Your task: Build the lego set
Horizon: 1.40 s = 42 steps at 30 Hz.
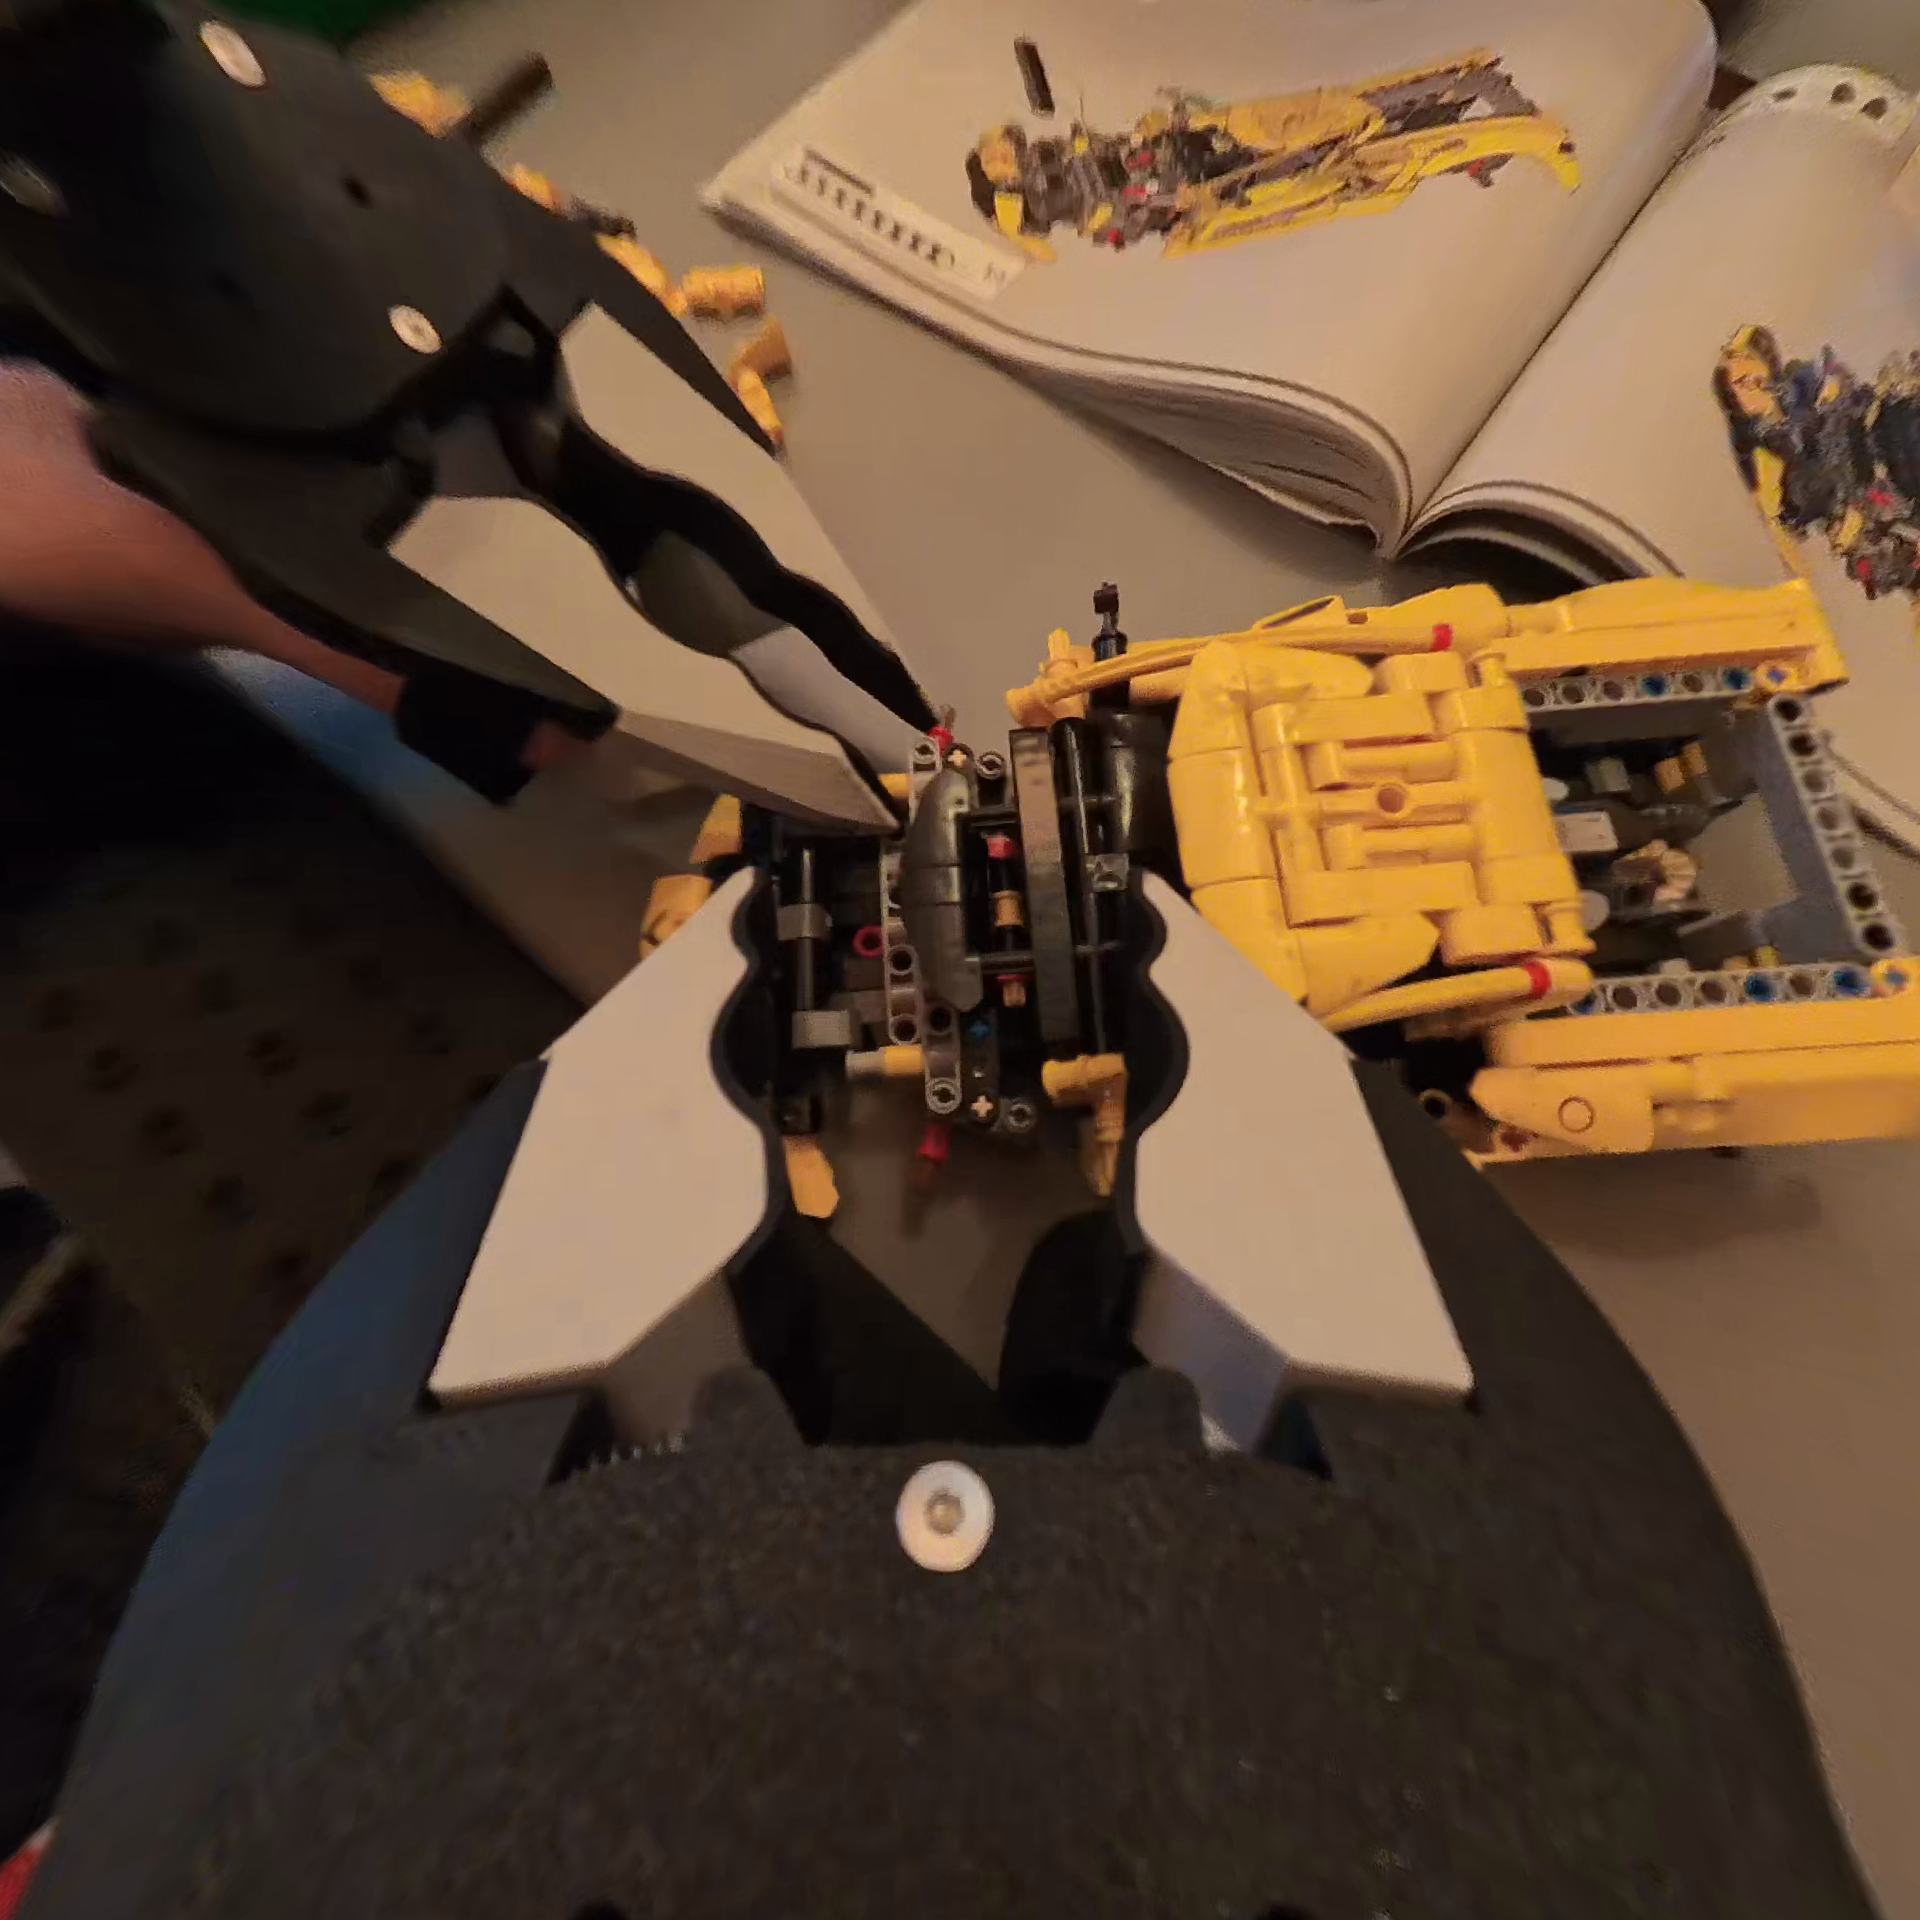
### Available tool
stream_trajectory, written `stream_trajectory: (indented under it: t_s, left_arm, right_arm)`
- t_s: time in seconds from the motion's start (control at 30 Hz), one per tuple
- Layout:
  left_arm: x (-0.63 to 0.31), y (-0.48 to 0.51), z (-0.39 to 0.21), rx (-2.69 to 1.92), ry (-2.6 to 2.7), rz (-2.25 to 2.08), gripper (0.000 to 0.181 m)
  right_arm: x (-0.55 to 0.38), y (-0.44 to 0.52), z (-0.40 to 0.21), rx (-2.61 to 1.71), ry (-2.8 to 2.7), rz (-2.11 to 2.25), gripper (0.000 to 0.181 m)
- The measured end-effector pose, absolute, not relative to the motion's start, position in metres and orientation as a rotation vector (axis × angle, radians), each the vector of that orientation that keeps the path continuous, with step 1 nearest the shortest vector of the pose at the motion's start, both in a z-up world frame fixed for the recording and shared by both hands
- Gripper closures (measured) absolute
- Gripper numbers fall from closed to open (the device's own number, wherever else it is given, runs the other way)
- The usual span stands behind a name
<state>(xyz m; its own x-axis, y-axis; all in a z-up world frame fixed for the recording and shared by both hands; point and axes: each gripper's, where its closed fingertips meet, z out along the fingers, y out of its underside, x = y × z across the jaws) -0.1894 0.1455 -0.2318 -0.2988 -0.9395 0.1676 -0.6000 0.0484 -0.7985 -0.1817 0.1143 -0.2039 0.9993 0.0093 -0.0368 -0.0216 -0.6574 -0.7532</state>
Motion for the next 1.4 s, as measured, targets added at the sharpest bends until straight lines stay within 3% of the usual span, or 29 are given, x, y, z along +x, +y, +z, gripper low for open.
stream_trajectory:
  t_s: [0.13, 0.17, 0.53, 1.1, 1.17, 1.4]
  left_arm:
    - [-0.191, 0.144, -0.232, -1.619, 1.881, -1.210, 0.155]
    - [-0.194, 0.136, -0.231, -1.621, 1.898, -1.277, 0.171]
    - [-0.195, 0.136, -0.231, -1.650, 1.882, -1.315, 0.171]
    - [-0.195, 0.137, -0.231, -1.683, 1.863, -1.337, 0.171]
    - [-0.195, 0.134, -0.231, -1.684, 1.871, -1.351, 0.171]
    - [-0.195, 0.132, -0.231, -1.702, 1.872, -1.386, 0.170]
  right_arm:
    - [-0.178, 0.115, -0.215, -2.342, -0.128, -0.184, 0.116]
    - [-0.177, 0.114, -0.216, -2.349, -0.153, -0.241, 0.116]
    - [-0.168, 0.118, -0.219, -2.246, -0.099, -0.430, 0.124]
    - [-0.169, 0.123, -0.215, -2.236, -0.056, -0.351, 0.136]
    - [-0.183, 0.125, -0.207, -2.173, -0.100, -0.290, 0.181]
    - [-0.179, 0.115, -0.208, -2.235, -0.101, -0.266, 0.180]
